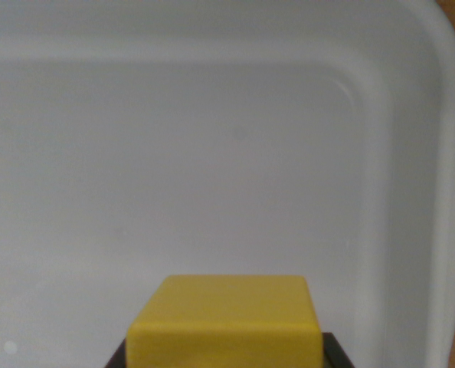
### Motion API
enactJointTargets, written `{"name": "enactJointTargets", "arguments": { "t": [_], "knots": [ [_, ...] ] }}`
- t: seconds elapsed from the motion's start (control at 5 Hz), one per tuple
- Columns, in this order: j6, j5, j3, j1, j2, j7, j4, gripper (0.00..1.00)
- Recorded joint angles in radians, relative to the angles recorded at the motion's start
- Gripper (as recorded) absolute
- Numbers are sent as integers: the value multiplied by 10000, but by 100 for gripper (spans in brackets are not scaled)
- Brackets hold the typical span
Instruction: Pick yellow cube
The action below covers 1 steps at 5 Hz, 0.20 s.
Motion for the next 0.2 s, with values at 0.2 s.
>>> {"name": "enactJointTargets", "arguments": {
  "t": [0.2],
  "knots": [
    [50,-4,-2,0,-16,6,35,100]
  ]
}}
